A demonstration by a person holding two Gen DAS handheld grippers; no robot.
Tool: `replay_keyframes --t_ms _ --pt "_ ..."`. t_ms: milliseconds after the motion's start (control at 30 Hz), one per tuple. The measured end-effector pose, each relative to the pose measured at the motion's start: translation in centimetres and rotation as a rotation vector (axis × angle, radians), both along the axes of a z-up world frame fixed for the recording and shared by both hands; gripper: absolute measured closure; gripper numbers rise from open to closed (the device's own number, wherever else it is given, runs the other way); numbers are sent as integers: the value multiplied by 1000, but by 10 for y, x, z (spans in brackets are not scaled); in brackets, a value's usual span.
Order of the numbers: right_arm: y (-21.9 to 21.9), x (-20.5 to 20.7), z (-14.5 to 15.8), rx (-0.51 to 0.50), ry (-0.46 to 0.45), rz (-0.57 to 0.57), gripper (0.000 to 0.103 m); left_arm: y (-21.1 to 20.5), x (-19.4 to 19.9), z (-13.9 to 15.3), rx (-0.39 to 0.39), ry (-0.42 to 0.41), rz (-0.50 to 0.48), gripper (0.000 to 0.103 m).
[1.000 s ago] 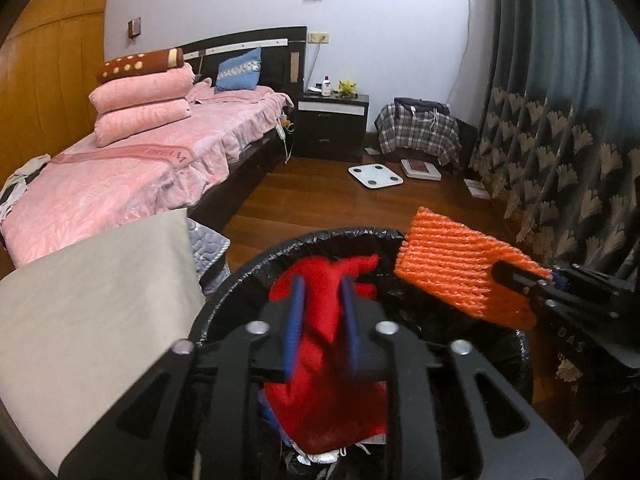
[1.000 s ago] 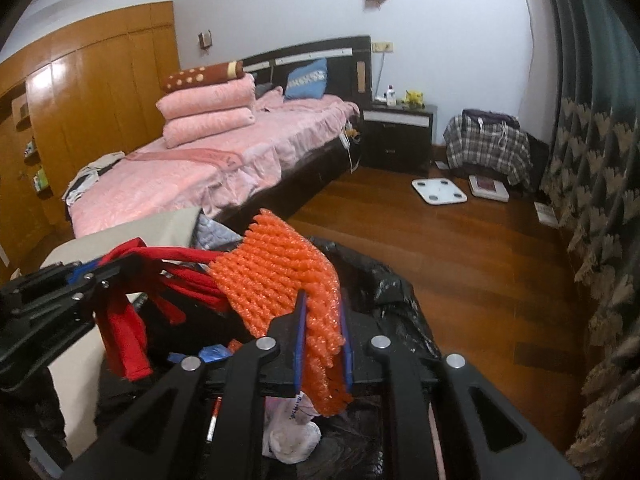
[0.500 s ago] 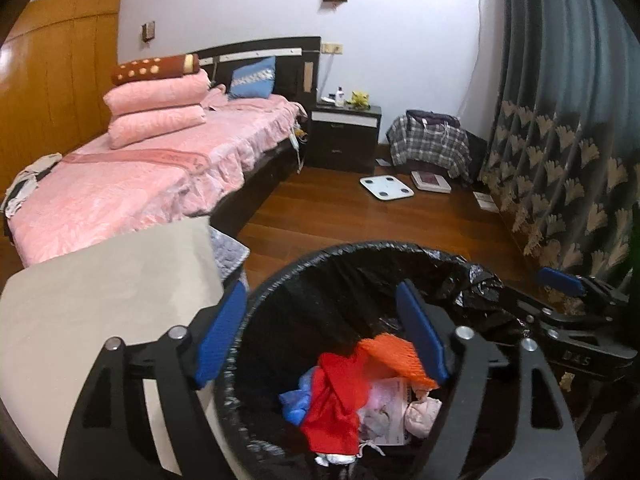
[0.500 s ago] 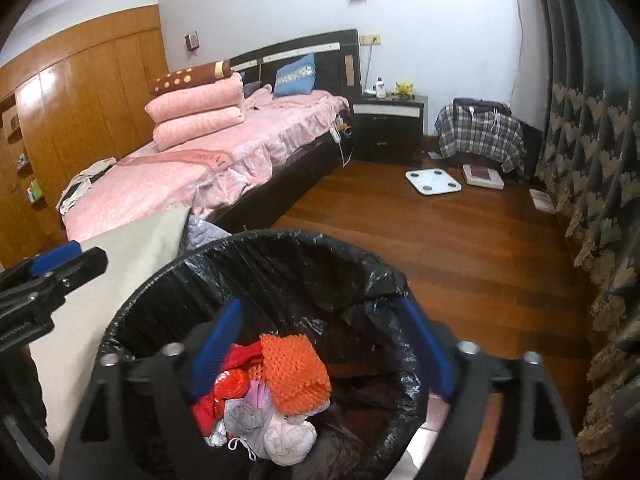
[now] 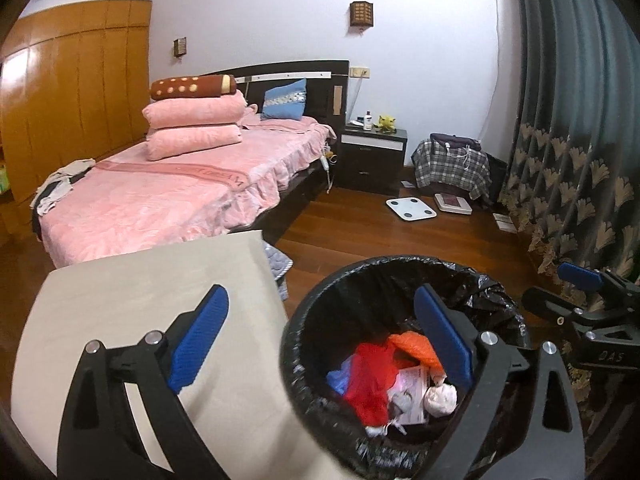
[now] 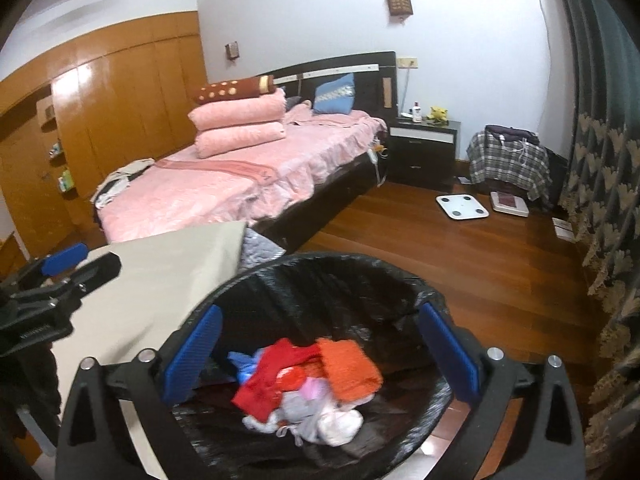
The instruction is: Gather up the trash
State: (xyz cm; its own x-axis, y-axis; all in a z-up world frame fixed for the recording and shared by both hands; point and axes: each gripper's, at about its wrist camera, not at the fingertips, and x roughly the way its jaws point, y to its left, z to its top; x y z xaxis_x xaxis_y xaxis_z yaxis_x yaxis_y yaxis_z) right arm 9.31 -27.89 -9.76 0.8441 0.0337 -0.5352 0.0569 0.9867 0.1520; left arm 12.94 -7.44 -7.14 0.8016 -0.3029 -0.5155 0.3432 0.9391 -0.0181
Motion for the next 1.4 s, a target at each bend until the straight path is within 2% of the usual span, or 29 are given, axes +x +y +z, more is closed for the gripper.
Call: replay_keyframes --t_ms 567,1400 --pt "46 -38 41 -13 -70 76 6 32 -60 29 -28 -66 23 8" --pt "57 -50 46 -25 -89 88 6 45 -82 36 -43 -102 41 8"
